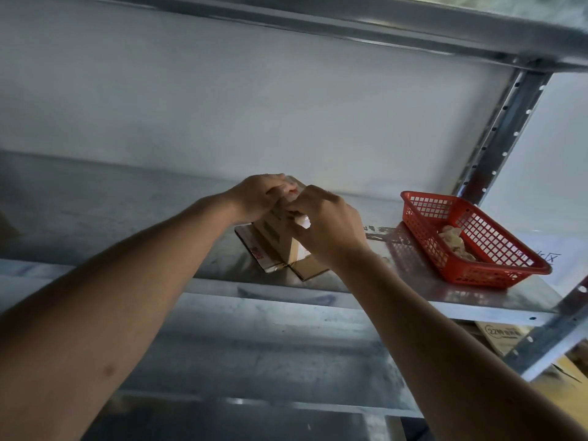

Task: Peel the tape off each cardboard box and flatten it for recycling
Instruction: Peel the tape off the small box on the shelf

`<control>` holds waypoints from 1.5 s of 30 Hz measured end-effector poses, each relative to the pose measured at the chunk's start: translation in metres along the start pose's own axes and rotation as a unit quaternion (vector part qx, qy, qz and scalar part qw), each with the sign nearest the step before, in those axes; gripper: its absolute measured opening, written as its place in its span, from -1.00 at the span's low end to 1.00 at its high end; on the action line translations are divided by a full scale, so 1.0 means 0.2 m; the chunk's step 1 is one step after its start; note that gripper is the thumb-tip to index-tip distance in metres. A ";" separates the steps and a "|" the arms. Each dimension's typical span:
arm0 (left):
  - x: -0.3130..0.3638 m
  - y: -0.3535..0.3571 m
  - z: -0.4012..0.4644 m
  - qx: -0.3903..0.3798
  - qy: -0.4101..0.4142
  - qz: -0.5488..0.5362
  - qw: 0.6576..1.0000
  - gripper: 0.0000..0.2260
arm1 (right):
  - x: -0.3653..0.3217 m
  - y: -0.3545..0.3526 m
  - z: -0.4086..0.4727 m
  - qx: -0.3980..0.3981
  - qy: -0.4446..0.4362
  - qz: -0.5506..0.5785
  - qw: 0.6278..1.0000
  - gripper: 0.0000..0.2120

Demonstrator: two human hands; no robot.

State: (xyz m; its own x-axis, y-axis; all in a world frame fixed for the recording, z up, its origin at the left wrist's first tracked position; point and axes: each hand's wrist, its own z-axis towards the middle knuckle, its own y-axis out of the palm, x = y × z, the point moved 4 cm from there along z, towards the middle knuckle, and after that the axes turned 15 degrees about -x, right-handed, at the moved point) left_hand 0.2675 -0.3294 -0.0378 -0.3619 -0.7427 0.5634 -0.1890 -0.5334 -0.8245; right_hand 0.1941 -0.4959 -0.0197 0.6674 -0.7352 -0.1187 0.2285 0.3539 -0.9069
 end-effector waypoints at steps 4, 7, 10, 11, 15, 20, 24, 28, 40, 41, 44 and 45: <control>-0.03 0.01 0.02 0.013 -0.008 0.012 1.000 -0.64 | -0.02 0.01 0.00 0.009 0.064 -0.005 0.998 -0.89; -0.04 0.01 0.03 0.015 -0.005 0.026 1.000 -0.63 | -0.04 0.02 0.01 0.003 0.112 -0.013 0.994 -0.89; -0.04 0.01 0.03 0.017 -0.002 0.023 1.000 -0.64 | -0.07 0.03 0.02 0.000 0.139 -0.031 0.990 -0.86; -0.05 0.01 0.03 0.018 -0.002 0.022 1.000 -0.64 | -0.08 0.03 0.02 0.002 0.144 -0.037 0.989 -0.86; -0.05 0.01 0.03 0.019 -0.005 0.029 0.999 -0.63 | -0.08 0.02 0.00 0.003 0.161 -0.028 0.987 -0.83; -0.03 -0.01 0.01 0.012 0.009 0.023 1.000 -0.63 | -0.11 -0.01 0.04 -0.042 0.187 -0.069 0.979 -0.87; -0.04 -0.01 0.01 0.004 0.007 0.045 0.999 -0.60 | -0.18 0.01 0.07 -0.056 0.199 -0.115 0.972 -0.87; -0.04 -0.02 0.03 -0.013 0.019 0.057 0.998 -0.61 | -0.22 0.06 0.06 -0.044 0.209 -0.131 0.968 -0.77; -0.10 -0.07 0.08 -0.091 0.031 0.053 0.994 -0.22 | -0.04 0.02 -0.07 0.082 0.121 -0.001 0.989 -0.90; -0.10 -0.07 0.08 -0.108 0.035 0.043 0.993 -0.18 | -0.02 0.02 -0.08 0.085 0.115 0.018 0.989 -0.87; -0.10 -0.08 0.11 -0.138 0.056 0.031 0.988 -0.20 | 0.03 0.02 -0.09 0.073 0.104 0.027 0.992 -0.77; -0.10 -0.09 0.11 -0.137 0.069 0.032 0.988 -0.23 | 0.04 0.01 -0.09 0.066 0.099 0.029 0.992 -0.76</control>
State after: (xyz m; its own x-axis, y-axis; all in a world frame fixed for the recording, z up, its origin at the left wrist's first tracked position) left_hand 0.2988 -0.3147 -0.0337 -0.4984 -0.6987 0.5132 -0.3944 -0.3444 -0.8520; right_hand 0.1872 -0.5113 -0.0291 0.5330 -0.8059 -0.2579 0.2937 0.4621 -0.8368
